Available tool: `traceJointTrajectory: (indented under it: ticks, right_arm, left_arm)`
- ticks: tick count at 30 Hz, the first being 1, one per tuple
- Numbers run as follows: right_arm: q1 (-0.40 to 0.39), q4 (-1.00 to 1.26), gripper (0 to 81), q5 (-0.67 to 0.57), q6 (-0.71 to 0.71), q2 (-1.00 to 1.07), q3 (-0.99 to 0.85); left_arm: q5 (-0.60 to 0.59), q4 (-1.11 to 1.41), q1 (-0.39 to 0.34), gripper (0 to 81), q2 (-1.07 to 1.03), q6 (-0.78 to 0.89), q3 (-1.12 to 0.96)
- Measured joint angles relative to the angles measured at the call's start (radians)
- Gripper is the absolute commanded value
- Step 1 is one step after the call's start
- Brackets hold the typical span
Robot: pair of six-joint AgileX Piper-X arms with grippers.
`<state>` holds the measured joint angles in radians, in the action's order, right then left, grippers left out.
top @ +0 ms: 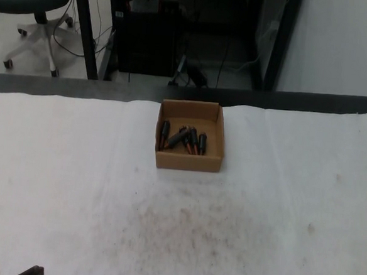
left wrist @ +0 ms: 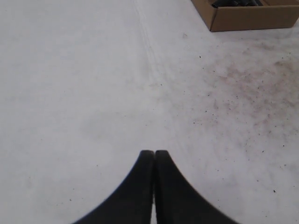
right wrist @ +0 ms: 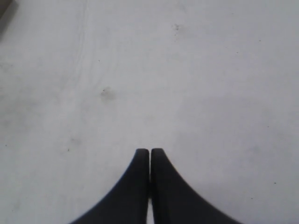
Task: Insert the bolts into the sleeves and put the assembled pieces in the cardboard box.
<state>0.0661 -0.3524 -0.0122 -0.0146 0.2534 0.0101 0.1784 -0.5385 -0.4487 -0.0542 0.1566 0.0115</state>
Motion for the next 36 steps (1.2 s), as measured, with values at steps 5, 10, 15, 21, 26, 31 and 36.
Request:
traceJointTrajectory:
  ticks: [5, 10, 15, 21, 26, 31, 36]
  right_arm:
    - [0.000, 0.000, 0.8, 0.002, 0.000, -0.068, -0.001]
    - [0.000, 0.000, 0.8, 0.002, 0.000, -0.147, -0.001]
    - [0.000, 0.001, 0.8, 0.002, 0.000, -0.188, -0.001]
    - [-0.011, -0.004, 0.8, 0.002, 0.000, -0.241, -0.001]
    - [-0.074, -0.004, 0.8, 0.002, 0.000, -0.251, -0.001]
    - [-0.125, -0.004, 0.8, 0.002, 0.000, -0.251, -0.001]
    - [-0.163, -0.004, 0.8, 0.002, 0.000, -0.251, -0.001]
  left_arm:
    - [0.000, 0.000, 0.000, 0.3, 0.041, 0.000, 0.000]
    - [0.000, 0.006, 0.003, 0.3, 0.052, 0.000, 0.000]
    - [0.000, 0.017, 0.014, 0.3, 0.054, 0.000, 0.000]
    - [0.000, 0.016, 0.064, 0.3, 0.054, 0.000, 0.000]
    - [0.000, 0.016, 0.115, 0.3, 0.054, 0.000, 0.000]
    - [0.000, 0.016, 0.200, 0.3, 0.054, 0.000, 0.000]
    - [0.000, 0.016, 0.272, 0.3, 0.054, 0.000, 0.000]
